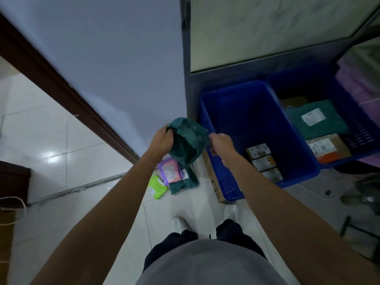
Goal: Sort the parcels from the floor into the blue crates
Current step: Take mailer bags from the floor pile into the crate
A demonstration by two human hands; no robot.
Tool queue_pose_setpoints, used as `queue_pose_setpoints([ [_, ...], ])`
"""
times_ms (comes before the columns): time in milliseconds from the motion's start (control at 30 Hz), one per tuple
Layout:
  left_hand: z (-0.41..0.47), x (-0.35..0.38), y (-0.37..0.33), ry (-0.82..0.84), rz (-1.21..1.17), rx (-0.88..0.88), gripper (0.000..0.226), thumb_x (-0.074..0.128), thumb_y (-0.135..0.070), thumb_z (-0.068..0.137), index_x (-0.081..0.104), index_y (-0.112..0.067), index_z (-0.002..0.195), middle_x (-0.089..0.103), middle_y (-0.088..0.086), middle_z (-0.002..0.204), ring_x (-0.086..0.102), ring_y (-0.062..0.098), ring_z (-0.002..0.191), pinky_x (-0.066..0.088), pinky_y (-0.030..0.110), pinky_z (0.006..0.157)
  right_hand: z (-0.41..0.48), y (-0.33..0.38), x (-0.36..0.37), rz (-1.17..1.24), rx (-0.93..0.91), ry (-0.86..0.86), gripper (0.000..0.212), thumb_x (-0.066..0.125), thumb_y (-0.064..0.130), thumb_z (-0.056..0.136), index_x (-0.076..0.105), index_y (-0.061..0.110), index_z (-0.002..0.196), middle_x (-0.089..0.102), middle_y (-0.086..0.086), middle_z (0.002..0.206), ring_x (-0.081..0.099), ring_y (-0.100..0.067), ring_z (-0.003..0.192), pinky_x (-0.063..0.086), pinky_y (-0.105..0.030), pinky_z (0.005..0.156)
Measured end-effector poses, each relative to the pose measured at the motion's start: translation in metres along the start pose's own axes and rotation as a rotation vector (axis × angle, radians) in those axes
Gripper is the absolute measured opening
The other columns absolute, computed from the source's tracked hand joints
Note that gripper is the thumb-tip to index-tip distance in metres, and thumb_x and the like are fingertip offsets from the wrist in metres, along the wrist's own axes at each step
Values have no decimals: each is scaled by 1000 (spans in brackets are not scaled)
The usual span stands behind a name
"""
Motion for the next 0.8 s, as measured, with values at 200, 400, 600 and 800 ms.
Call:
queue_pose_setpoints([
  [200,3,6,-44,73,-280,-20,36,35,-27,103,58,-20,131,65,9,125,64,26,107,57,44,91,-1,-11,-27,-235,-143,15,41,57,27,99,45,12,136,56,-13,121,59,-29,97,46,-38,73],
  [400,7,36,-93,141,-356,2,31,37,-31,104,56,-26,129,68,1,113,67,19,98,61,33,65,2,13,-65,-600,-554,-105,91,70,33,88,16,15,159,32,-14,146,47,-36,120,49,-45,90],
  [600,16,98,-130,173,-288,-57,35,41,-35,103,58,-21,129,72,7,112,71,25,96,62,37,72,25,27,-141,-815,-707,-93,115,72,60,79,2,17,160,15,-4,163,26,-30,146,36,-50,112],
  [800,18,189,-179,201,-291,-159,34,48,-51,99,64,-24,112,70,6,118,68,23,103,59,42,87,55,33,-221,-744,-767,7,93,76,55,77,30,18,150,45,0,145,48,-24,128,46,-40,100],
])
Point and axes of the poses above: each hand's wrist, its own z-axis towards the middle knuckle, its own x-axis out of the palm, y = z × x, the point moved 8 cm from there along z, towards the middle knuckle
